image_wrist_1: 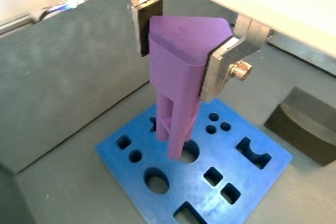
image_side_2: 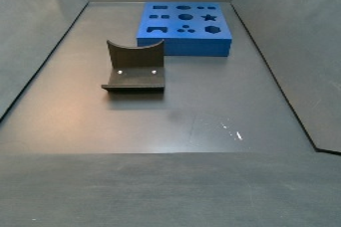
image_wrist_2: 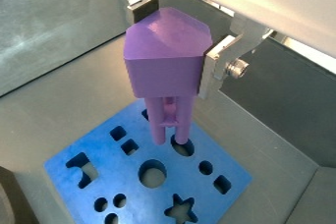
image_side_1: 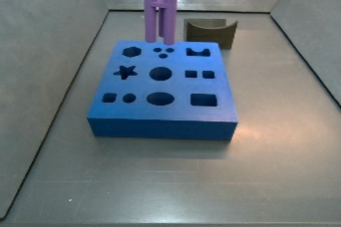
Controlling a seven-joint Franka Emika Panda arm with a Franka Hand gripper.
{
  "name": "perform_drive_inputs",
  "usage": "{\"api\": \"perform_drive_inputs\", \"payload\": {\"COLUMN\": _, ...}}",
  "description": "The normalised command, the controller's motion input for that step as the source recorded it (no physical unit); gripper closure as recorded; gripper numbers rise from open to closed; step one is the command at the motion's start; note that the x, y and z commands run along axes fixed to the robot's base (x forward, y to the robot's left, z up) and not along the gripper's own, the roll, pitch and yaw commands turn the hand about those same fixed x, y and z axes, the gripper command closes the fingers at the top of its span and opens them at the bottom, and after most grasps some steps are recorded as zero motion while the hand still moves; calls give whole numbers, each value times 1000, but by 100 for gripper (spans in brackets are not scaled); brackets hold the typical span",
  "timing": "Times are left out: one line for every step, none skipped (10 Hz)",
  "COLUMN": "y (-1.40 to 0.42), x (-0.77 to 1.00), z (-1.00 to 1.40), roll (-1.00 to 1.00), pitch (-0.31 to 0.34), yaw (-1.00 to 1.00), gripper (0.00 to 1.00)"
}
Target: Insert the 3 prong object.
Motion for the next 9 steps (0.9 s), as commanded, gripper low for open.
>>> {"api": "perform_drive_inputs", "payload": {"y": 491, "x": -91, "z": -214, "roll": 0, "pitch": -136, "yaw": -520, "gripper": 100}}
{"api": "perform_drive_inputs", "payload": {"y": 549, "x": -111, "z": -206, "roll": 0, "pitch": -143, "yaw": -451, "gripper": 100}}
{"api": "perform_drive_inputs", "payload": {"y": 549, "x": -114, "z": -206, "roll": 0, "pitch": -140, "yaw": -451, "gripper": 100}}
{"api": "perform_drive_inputs", "payload": {"y": 449, "x": -80, "z": -226, "roll": 13, "pitch": -127, "yaw": -571, "gripper": 100}}
{"api": "perform_drive_inputs", "payload": {"y": 246, "x": 0, "z": -229, "roll": 30, "pitch": -116, "yaw": -789, "gripper": 100}}
{"api": "perform_drive_inputs", "payload": {"y": 77, "x": 0, "z": -291, "roll": 79, "pitch": -61, "yaw": -943, "gripper": 100}}
{"api": "perform_drive_inputs", "payload": {"y": 11, "x": 29, "z": -346, "roll": 114, "pitch": -16, "yaw": -991, "gripper": 100}}
{"api": "perform_drive_inputs", "payload": {"y": 17, "x": 31, "z": -346, "roll": 143, "pitch": -10, "yaw": -969, "gripper": 100}}
{"api": "perform_drive_inputs", "payload": {"y": 3, "x": 20, "z": -309, "roll": 133, "pitch": -27, "yaw": -997, "gripper": 100}}
